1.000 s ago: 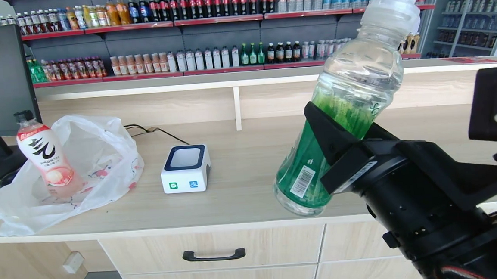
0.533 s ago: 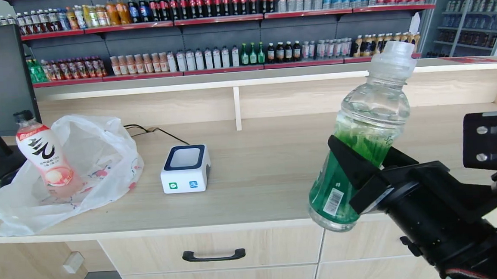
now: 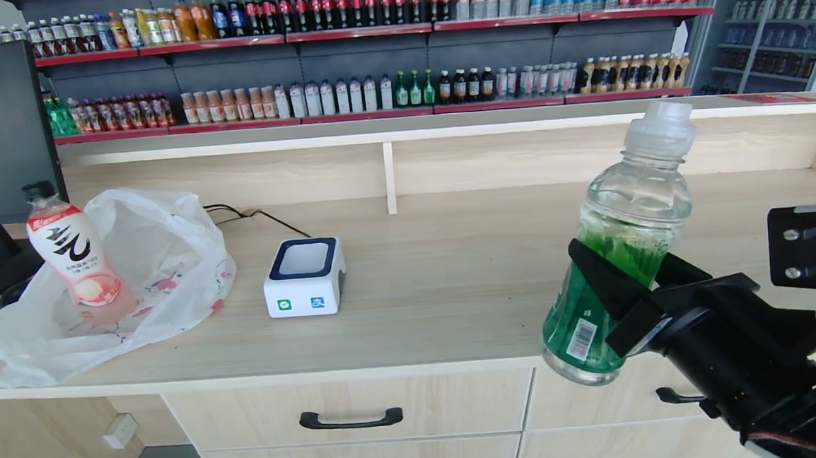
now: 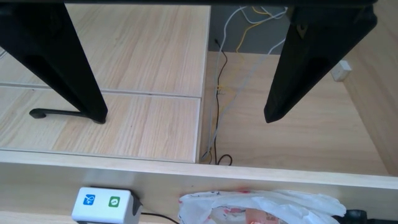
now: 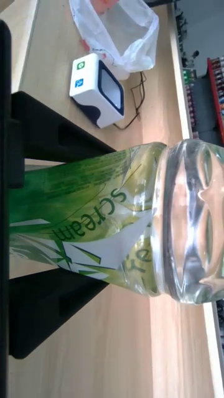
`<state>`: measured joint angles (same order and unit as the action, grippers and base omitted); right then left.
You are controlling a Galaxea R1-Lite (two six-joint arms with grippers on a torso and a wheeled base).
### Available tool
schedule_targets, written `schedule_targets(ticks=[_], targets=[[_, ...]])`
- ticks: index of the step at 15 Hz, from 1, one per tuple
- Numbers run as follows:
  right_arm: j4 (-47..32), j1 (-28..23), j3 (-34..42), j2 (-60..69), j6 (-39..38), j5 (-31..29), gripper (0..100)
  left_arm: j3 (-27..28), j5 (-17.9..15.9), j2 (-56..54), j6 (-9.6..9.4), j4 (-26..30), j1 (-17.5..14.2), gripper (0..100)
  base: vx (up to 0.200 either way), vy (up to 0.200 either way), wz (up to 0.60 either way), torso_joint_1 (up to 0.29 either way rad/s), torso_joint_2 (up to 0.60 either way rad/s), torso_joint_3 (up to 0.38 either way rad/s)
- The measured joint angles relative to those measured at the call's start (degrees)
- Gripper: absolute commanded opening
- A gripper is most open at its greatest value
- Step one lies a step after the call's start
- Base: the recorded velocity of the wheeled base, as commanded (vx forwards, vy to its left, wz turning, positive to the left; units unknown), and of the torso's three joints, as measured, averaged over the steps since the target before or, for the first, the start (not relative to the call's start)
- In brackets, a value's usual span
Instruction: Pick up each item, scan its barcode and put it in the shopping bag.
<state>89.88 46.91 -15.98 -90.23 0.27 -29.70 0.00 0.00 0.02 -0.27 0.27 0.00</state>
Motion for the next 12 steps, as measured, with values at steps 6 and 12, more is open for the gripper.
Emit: schedule_targets(ticks=[6, 12], targets=[[0.0, -12.7, -2.6, -2.2, -0.4, 4.8, 0, 0.0, 0.0, 0.0, 0.06, -0.1, 0.0, 100, -0.033, 0.0, 0.0, 0.0, 0.0, 0.0], [-0.1, -16.4, -3.1, -3.0, -2.3, 4.6, 0, 0.0, 0.0, 0.0, 0.06, -0.2, 0.0, 100, -0.067, 0.033, 0.0, 0.002, 0.0, 0.001]])
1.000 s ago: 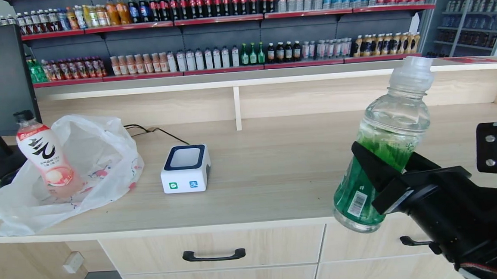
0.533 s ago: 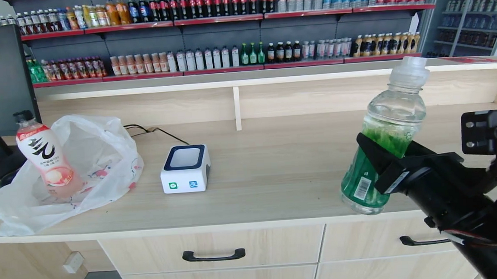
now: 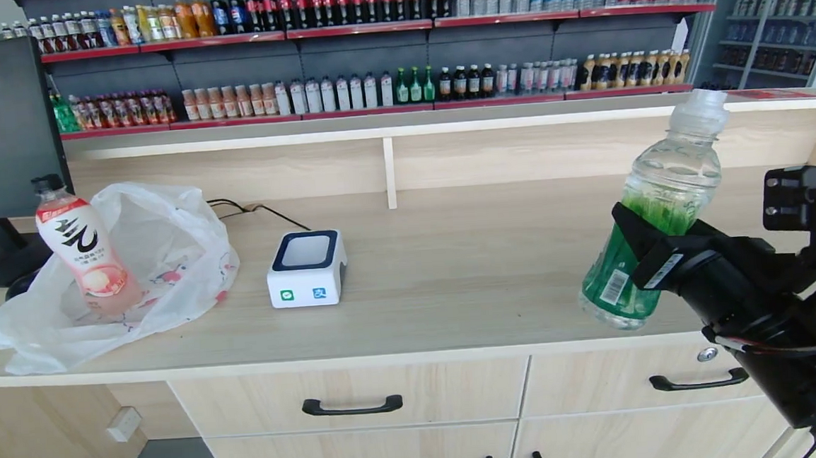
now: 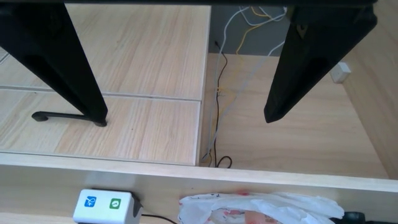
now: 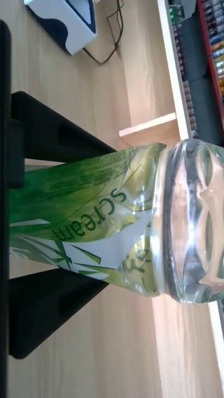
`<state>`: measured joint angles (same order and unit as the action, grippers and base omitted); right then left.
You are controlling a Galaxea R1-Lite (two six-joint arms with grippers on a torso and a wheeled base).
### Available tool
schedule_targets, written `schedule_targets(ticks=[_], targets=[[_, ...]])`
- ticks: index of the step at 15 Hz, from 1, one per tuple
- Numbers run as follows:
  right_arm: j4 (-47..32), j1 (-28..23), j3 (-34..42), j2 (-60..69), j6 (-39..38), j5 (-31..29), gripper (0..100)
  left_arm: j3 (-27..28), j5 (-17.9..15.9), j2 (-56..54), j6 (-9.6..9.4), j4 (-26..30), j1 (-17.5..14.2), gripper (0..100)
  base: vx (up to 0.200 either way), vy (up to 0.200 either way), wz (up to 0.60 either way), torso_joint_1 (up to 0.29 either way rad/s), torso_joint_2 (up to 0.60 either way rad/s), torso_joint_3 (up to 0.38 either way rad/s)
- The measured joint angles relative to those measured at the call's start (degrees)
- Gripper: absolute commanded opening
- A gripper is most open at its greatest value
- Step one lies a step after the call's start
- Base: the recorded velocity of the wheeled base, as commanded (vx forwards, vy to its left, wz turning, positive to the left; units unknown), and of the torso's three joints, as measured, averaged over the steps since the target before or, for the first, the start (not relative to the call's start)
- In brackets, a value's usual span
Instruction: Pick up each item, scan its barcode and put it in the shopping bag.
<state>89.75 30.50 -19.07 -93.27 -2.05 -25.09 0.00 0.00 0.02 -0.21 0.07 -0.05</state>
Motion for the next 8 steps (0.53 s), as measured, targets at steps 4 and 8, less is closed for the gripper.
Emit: schedule_targets(ticks=[4, 8], targets=[[0.1, -1.5, -0.3, 0.1, 0.0, 0.0, 0, 0.0, 0.0, 0.0, 0.07, 0.0, 0.0, 100, 0.0, 0.2, 0.0, -0.005, 0.0, 0.007], [0.3, -1.6, -0.3, 0.4, 0.0, 0.0, 0, 0.0, 0.0, 0.0, 0.11, 0.0, 0.0, 100, 0.0, 0.2, 0.0, 0.001, 0.0, 0.004]])
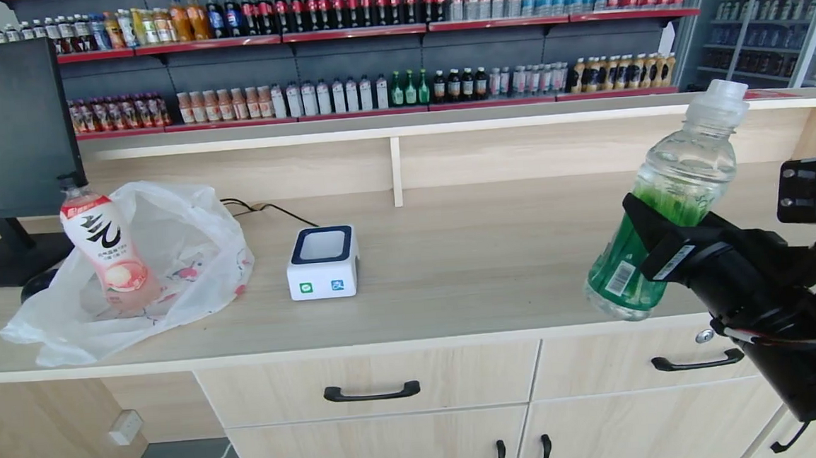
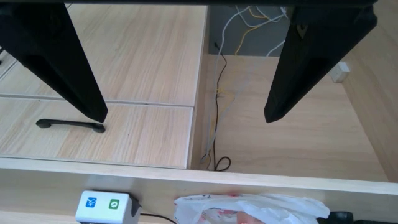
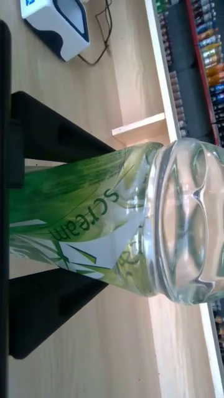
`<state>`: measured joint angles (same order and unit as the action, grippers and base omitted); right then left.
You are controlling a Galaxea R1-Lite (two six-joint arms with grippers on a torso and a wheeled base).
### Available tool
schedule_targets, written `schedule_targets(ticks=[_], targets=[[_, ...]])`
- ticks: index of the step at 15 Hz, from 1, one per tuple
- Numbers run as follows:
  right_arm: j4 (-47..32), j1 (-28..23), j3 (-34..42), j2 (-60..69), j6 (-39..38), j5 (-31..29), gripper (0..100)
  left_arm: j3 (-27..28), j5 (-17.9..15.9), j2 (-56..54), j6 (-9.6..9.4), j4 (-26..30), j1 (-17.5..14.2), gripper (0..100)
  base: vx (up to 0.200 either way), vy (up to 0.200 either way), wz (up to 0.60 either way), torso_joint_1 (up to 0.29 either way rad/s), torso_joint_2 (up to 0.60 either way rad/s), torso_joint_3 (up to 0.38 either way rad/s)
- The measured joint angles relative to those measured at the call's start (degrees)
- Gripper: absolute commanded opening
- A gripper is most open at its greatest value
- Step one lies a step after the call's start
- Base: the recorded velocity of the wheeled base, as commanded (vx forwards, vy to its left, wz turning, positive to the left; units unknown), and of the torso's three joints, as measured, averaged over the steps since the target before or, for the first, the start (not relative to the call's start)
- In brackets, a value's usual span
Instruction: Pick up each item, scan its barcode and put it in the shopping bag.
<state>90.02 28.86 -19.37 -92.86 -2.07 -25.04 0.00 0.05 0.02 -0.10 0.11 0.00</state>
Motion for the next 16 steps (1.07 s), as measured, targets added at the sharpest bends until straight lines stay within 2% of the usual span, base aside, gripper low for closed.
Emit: schedule_targets(ticks=[13, 16], targets=[[-0.1, -0.1, 2.2, 3.1, 0.1, 0.0, 0, 0.0, 0.0, 0.0, 0.12, 0.0, 0.0, 100, 0.0, 0.2, 0.0, 0.001, 0.0, 0.002], [-0.1, 0.5, 2.5, 3.1, 0.0, 0.1, 0, 0.0, 0.0, 0.0, 0.26, 0.0, 0.0, 100, 0.0, 0.0, 0.0, 0.0, 0.0, 0.0]])
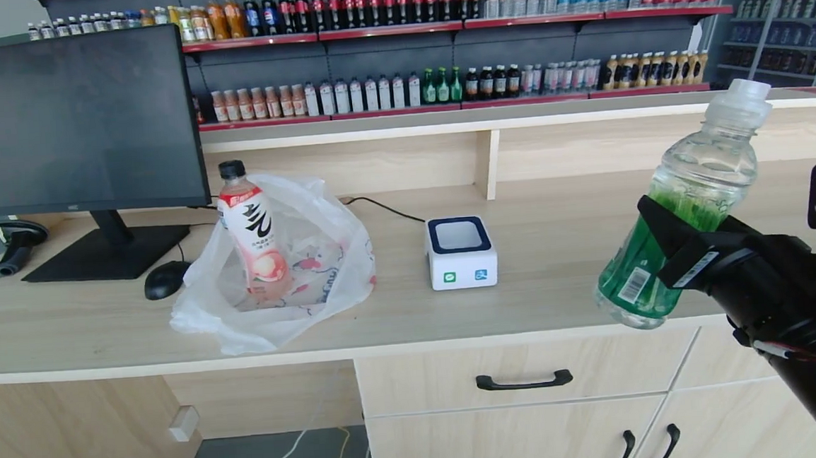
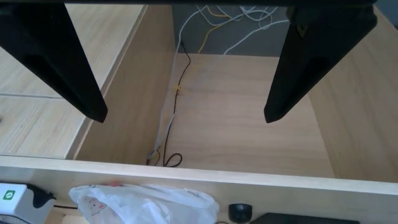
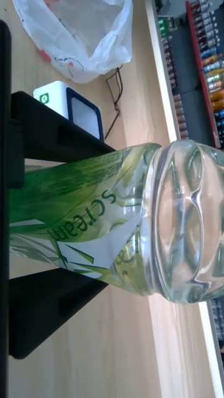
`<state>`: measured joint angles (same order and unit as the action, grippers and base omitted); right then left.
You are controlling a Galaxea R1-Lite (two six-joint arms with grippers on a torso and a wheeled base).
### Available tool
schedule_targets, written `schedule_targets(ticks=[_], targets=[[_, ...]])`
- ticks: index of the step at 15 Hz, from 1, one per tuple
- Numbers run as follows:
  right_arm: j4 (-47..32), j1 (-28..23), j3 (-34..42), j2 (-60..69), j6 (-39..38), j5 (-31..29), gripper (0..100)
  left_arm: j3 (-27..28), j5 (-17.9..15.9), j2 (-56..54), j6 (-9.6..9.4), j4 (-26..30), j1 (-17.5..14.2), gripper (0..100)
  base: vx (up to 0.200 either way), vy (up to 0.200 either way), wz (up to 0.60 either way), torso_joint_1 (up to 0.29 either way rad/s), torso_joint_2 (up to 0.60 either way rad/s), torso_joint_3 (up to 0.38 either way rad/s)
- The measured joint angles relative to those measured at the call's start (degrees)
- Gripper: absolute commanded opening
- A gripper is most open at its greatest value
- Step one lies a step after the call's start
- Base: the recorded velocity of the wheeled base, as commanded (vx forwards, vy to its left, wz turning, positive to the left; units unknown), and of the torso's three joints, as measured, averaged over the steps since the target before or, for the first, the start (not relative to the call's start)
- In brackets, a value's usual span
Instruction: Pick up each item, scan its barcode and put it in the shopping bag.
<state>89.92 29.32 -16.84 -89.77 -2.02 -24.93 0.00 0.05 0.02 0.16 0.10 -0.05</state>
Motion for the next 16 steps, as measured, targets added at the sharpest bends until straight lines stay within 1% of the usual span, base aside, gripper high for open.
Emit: schedule_targets(ticks=[4, 8, 16], targets=[[0.0, 1.6, 0.4, 0.0, 0.0, 0.4, 0, 0.0, 0.0, 0.0, 0.0, 0.0, 0.0, 100, 0.2, 0.0, 0.0, 0.002, 0.0, 0.002], [0.1, 2.0, 0.8, 0.0, -0.1, 0.3, 0, 0.0, 0.0, 0.0, 0.06, 0.0, 0.0, 100, 0.2, 0.0, 0.0, 0.002, 0.0, 0.005], [0.2, 2.1, 0.9, 0.2, -0.1, 0.2, 0, 0.0, 0.0, 0.0, 0.06, 0.0, 0.0, 100, 0.0, 0.0, 0.0, 0.0, 0.0, 0.0]])
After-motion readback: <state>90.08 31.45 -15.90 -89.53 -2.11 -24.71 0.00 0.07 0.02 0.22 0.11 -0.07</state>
